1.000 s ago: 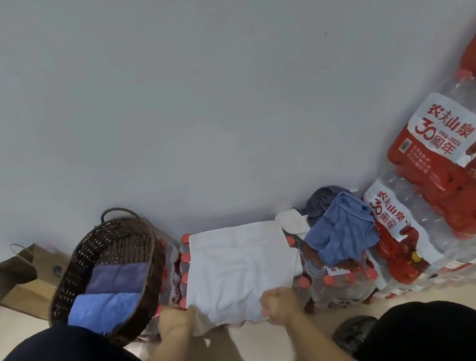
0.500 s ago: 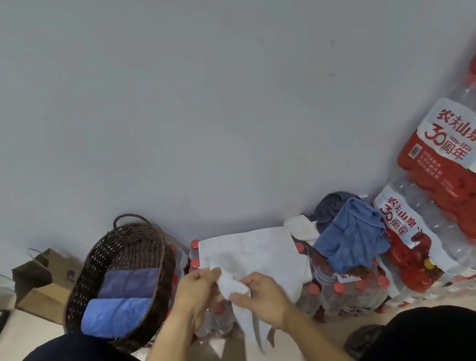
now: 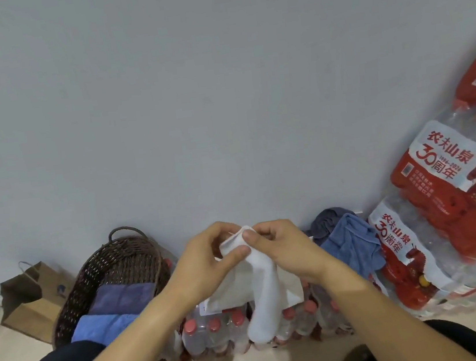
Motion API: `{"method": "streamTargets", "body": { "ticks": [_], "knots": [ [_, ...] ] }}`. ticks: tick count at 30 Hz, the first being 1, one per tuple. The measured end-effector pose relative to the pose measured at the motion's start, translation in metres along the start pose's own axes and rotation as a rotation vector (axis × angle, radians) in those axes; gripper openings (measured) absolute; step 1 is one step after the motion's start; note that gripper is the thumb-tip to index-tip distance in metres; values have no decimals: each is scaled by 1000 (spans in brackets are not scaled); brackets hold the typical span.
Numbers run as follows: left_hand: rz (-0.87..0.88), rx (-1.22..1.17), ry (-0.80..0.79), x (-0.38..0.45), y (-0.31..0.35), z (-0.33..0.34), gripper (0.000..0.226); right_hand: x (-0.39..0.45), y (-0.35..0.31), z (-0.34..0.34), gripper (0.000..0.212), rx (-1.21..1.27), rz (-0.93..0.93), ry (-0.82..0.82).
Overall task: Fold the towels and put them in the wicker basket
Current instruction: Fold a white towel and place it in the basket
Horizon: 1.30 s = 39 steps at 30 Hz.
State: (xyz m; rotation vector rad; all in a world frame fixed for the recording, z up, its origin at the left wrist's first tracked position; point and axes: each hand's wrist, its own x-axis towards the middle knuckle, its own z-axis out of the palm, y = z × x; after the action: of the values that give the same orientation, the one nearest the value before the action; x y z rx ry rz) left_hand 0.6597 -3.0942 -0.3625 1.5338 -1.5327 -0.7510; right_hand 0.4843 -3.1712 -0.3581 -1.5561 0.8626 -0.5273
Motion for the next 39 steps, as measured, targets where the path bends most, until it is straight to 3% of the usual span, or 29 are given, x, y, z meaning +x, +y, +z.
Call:
{"method": "streamTargets", "body": {
  "ticks": [2,4,6,8,11,14,18,22,27,31,34,39],
  "knots": [
    [14,26,7,9,-1,-8,18,0,-7,-5,25,51,12,-7],
    [26,48,2,12,-11,-10,17,-2,-4,-7,37,66,29,-1],
    [-7,-21,6,8,-22,-6,17,-7,10,-6,47,-49,72,-42],
    [-22,-79,12,5,-29,0,17,-13,20,-6,46,-253,131,-203],
    [-27,-127,76,8,-29,-1,20,-19,17,-14,37,-485,158,-452],
    [-117,-220,218,15,-27,-13,29,-23,3,-33,14,-562,179,-508],
    [-159,-178,171,17,-27,-17,24,-30,-8,-66,22,-519,225,-441],
    [-119,8,68,16,-33,-9,8,-36,-18,-88,19,-98,275,-420],
    [-181,127,-98,15,-34,-3,8,-28,-9,-77,37,265,206,-279],
    [-307,297,-320,25,-45,-13,11,-14,7,-66,34,228,254,-46],
    [-395,417,-422,38,-64,-17,25,0,25,-60,22,213,293,133],
    [-552,390,-536,55,-106,-9,33,25,56,-39,25,340,388,240]
  ]
}}
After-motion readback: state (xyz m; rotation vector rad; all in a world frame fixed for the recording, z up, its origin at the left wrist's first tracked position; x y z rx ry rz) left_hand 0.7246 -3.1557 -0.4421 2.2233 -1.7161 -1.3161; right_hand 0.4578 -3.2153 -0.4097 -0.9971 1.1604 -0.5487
